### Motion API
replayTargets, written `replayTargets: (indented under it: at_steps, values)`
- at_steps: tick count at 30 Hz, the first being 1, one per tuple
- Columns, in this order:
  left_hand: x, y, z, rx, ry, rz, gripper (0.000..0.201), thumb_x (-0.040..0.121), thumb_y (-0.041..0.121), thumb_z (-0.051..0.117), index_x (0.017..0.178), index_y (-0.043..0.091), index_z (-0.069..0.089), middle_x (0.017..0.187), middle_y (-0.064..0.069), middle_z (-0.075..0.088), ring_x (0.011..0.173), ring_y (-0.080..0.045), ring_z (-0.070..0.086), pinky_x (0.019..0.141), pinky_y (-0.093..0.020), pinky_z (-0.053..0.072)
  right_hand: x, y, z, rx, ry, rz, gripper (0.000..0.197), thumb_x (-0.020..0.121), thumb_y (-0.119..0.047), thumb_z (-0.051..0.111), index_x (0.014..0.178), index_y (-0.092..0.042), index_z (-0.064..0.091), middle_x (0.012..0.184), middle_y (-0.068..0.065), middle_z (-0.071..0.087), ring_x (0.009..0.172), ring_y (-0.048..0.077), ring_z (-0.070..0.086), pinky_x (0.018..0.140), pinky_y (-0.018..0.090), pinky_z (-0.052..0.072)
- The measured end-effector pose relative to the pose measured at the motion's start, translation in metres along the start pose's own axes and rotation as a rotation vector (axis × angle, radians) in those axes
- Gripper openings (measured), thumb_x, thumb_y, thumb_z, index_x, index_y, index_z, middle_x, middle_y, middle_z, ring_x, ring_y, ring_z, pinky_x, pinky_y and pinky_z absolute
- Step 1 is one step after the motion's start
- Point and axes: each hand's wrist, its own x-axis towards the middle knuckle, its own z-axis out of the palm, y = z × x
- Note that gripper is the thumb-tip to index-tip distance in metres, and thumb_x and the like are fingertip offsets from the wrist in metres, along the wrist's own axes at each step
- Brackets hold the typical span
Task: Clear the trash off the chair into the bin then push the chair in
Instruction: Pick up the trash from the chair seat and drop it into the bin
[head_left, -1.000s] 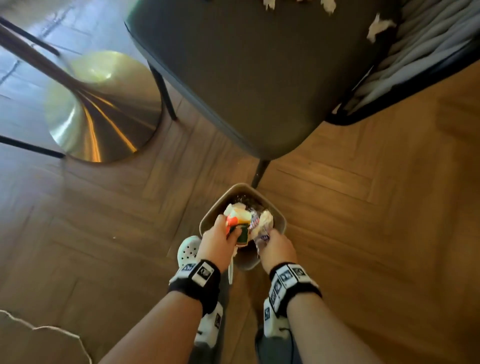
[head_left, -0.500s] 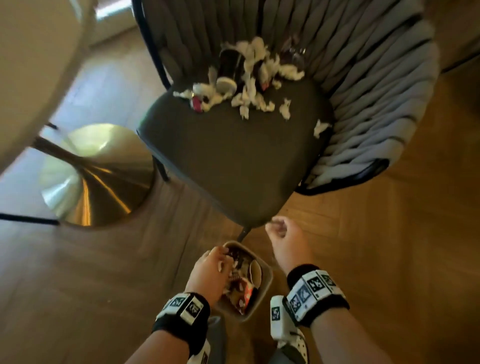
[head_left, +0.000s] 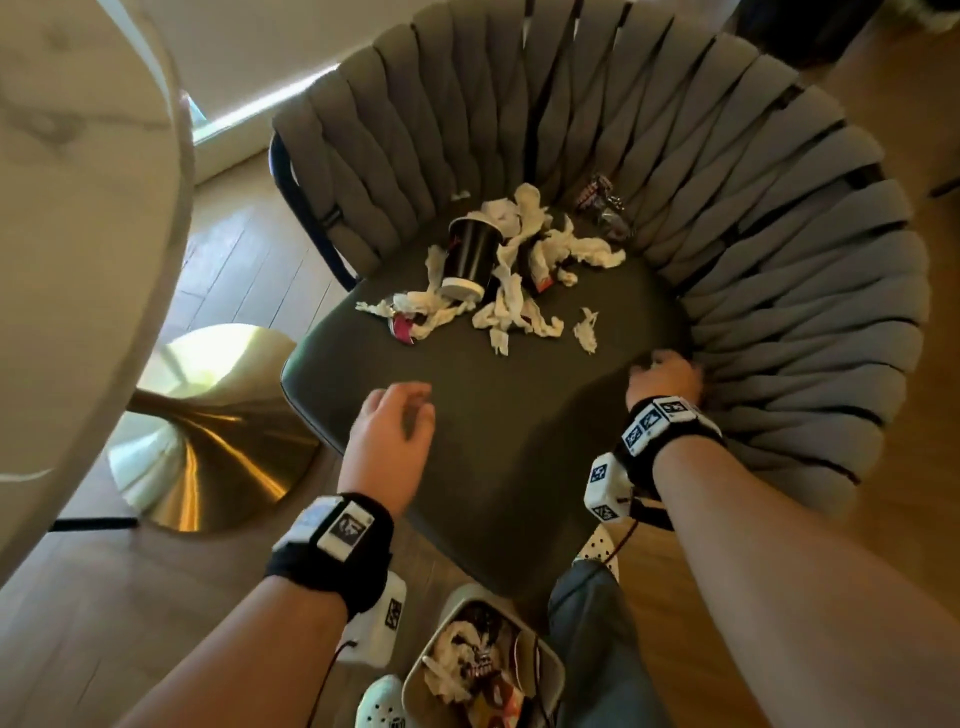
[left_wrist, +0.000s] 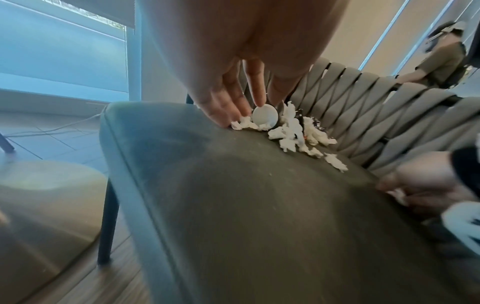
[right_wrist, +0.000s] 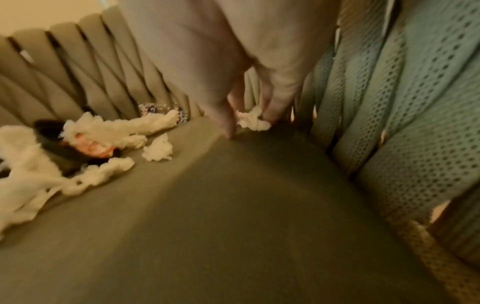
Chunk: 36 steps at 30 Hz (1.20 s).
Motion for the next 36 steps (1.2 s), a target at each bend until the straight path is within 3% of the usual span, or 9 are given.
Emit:
replayTargets:
  at_steps: [5, 10, 12, 15, 21, 24, 28, 31, 36]
  values:
    - [0.078, 0.021, 0.005, 0.095, 0.109, -0.159, 0.061, 0.096, 0.034, 0.063, 0.15, 0.032, 0.036, 0.154, -0.009, 0.03, 0.143, -0.033, 0.027, 0.115, -0.048, 0.031, -0.004, -0.021, 0.022, 0.122, 0.037, -0.144, 0.024, 0.095, -0.004, 0.056, 0.112, -0.016, 0.069, 0.127, 0.014, 0.054, 0.116, 0.032, 0.058, 0.083, 0.031, 0.045]
    - [0.13, 0.03, 0.028, 0.249, -0.054, -0.236, 0.091, 0.09, 0.042, 0.071, 0.156, 0.049, 0.008, 0.165, -0.009, 0.005, 0.148, -0.043, 0.012, 0.115, -0.058, 0.029, -0.026, -0.07, 0.055, 0.158, -0.256, -0.195, 0.073, 0.084, -0.048, 0.072, 0.146, -0.033, 0.036, 0.152, 0.01, 0.023, 0.137, 0.034, 0.03, 0.102, 0.046, 0.044]
    - [0.137, 0.027, 0.041, 0.367, -0.077, -0.23, 0.083, 0.089, 0.043, 0.07, 0.154, 0.046, 0.019, 0.161, -0.011, 0.013, 0.143, -0.043, 0.019, 0.111, -0.057, 0.035, -0.032, -0.079, 0.071, 0.029, -0.291, -0.327, 0.085, 0.076, -0.049, 0.079, 0.146, -0.038, 0.033, 0.151, 0.009, 0.019, 0.136, 0.035, 0.025, 0.109, 0.051, 0.039]
    - [0.138, 0.022, 0.055, 0.406, -0.022, -0.18, 0.058, 0.091, 0.037, 0.068, 0.144, 0.033, 0.044, 0.146, -0.016, 0.029, 0.13, -0.043, 0.033, 0.106, -0.053, 0.041, -0.034, -0.08, 0.086, -0.133, -0.24, -0.52, 0.066, 0.087, -0.031, 0.072, 0.145, -0.03, 0.039, 0.153, 0.016, 0.021, 0.133, 0.041, 0.03, 0.112, 0.05, 0.035]
    - [0.12, 0.014, 0.058, 0.213, 0.066, -0.166, 0.032, 0.105, 0.026, 0.044, 0.131, 0.008, 0.05, 0.128, -0.019, 0.048, 0.113, -0.037, 0.051, 0.092, -0.044, 0.045, -0.02, -0.073, 0.069, 0.006, -0.319, -0.421, 0.052, 0.104, -0.021, 0.038, 0.154, -0.008, 0.031, 0.162, 0.013, 0.028, 0.147, 0.029, 0.028, 0.118, 0.029, 0.018]
    - [0.096, 0.017, 0.048, 0.067, 0.113, -0.162, 0.029, 0.107, 0.021, 0.04, 0.128, 0.006, 0.051, 0.12, -0.012, 0.054, 0.102, -0.022, 0.055, 0.082, -0.03, 0.041, -0.031, -0.067, 0.047, 0.054, -0.261, -0.367, 0.036, 0.101, -0.017, 0.045, 0.136, -0.012, 0.054, 0.137, 0.012, 0.054, 0.128, 0.03, 0.05, 0.108, 0.037, 0.037]
    - [0.05, 0.03, 0.028, -0.041, 0.078, -0.111, 0.033, 0.106, 0.015, 0.04, 0.136, 0.02, 0.051, 0.116, 0.008, 0.05, 0.091, -0.002, 0.049, 0.078, -0.012, 0.035, -0.056, -0.05, 0.028, 0.191, -0.232, -0.311, 0.027, 0.099, -0.019, 0.041, 0.1, -0.015, 0.068, 0.106, 0.006, 0.063, 0.101, 0.024, 0.059, 0.093, 0.038, 0.049]
    - [0.015, 0.033, 0.016, -0.108, 0.06, -0.149, 0.027, 0.105, 0.015, 0.04, 0.119, 0.024, 0.06, 0.099, 0.007, 0.053, 0.085, -0.003, 0.051, 0.07, -0.016, 0.037, -0.079, -0.036, 0.012, 0.307, -0.161, -0.291, 0.03, 0.095, -0.026, 0.044, 0.069, -0.017, 0.056, 0.077, 0.005, 0.058, 0.074, 0.022, 0.055, 0.077, 0.046, 0.052]
    - [-0.044, 0.036, 0.001, -0.203, 0.035, -0.151, 0.02, 0.104, 0.026, 0.042, 0.098, 0.024, 0.061, 0.091, 0.006, 0.056, 0.083, -0.008, 0.054, 0.07, -0.021, 0.039, -0.127, -0.014, -0.016, 0.39, -0.101, -0.274, 0.048, 0.094, -0.044, 0.057, 0.058, -0.013, 0.047, 0.06, 0.006, 0.054, 0.058, 0.023, 0.05, 0.064, 0.039, 0.045]
